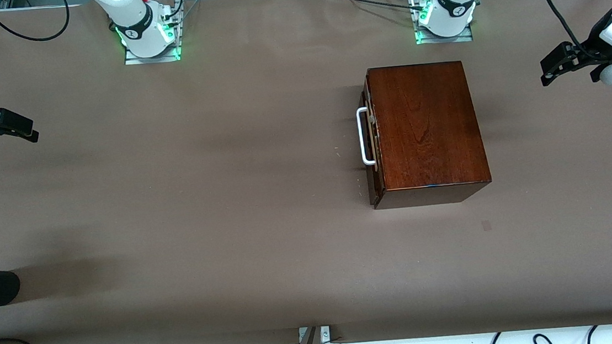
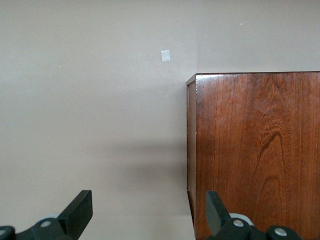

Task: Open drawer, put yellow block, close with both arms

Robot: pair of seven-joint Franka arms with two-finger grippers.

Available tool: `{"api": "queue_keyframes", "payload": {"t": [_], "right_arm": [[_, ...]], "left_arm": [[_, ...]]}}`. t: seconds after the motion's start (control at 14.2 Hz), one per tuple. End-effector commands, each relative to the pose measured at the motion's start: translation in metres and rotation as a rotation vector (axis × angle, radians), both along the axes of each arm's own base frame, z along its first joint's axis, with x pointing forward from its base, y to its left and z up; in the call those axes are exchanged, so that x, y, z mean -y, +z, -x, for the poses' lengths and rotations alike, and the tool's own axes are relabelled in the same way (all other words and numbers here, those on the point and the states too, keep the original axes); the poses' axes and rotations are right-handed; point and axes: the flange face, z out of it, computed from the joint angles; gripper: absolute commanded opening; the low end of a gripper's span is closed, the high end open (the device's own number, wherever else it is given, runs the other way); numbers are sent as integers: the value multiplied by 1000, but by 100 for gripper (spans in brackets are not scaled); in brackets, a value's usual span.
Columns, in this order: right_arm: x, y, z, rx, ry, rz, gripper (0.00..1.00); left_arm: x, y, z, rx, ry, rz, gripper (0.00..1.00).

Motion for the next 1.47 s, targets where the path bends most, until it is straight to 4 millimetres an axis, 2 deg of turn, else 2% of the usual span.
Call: {"api": "queue_keyframes", "payload": {"t": [0.0, 0.63, 0.91, 1.4], "right_arm": [[-1, 7, 5, 12, -4, -6, 100], [-1, 4, 4, 9, -5, -6, 100], [1, 6, 5, 12, -8, -5, 100], [1, 7, 5, 13, -8, -6, 100]], "left_arm": [[7, 1, 3, 18, 11, 1, 100], [12, -3, -9, 10, 9, 11, 100], [13, -2, -25, 14, 3, 19, 100], [11, -4, -23, -4, 6, 49, 100]]}}
